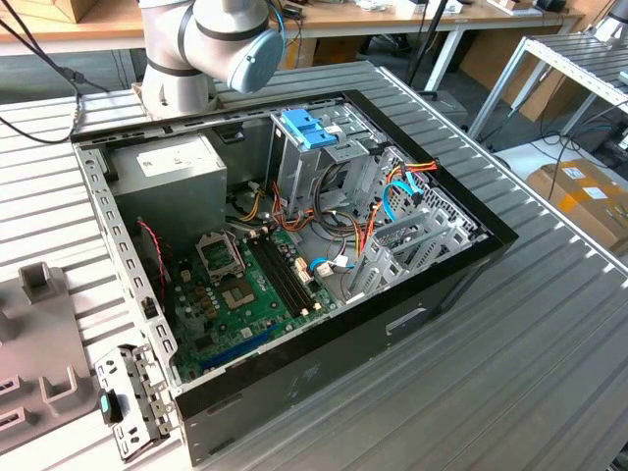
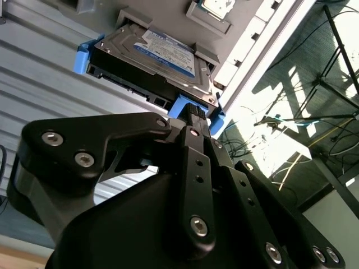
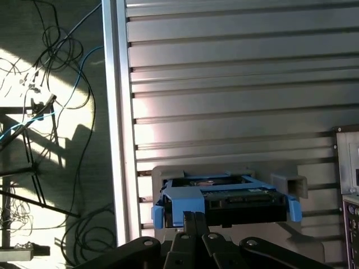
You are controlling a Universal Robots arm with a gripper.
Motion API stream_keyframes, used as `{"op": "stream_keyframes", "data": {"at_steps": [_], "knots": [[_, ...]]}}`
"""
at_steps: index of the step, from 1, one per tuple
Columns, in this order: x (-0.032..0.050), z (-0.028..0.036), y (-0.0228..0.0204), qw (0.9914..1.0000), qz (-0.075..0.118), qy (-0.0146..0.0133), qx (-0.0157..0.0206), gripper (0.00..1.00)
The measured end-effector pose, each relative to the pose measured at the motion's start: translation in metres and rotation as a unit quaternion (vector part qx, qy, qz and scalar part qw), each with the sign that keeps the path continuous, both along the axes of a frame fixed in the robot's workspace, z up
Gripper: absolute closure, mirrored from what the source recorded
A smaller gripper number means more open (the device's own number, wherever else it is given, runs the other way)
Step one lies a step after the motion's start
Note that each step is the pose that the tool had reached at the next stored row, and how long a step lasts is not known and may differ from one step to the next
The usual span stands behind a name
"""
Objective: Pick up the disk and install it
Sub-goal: 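Reach for the disk, then pick up the disk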
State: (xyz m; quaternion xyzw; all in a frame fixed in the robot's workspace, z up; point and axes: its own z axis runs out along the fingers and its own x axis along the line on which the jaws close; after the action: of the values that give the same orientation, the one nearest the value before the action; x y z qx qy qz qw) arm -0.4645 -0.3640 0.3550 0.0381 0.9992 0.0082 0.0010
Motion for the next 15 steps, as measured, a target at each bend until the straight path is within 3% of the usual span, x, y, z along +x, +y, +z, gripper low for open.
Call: {"op": "stream_keyframes", "data": {"at_steps": [5,15], "knots": [[0.0000,-0.0015,0.0002,0.99998,0.002,0.0000,-0.0053,0.89],[0.0000,-0.0017,0.0003,0.99996,0.002,-0.0001,-0.0083,0.89]]}}
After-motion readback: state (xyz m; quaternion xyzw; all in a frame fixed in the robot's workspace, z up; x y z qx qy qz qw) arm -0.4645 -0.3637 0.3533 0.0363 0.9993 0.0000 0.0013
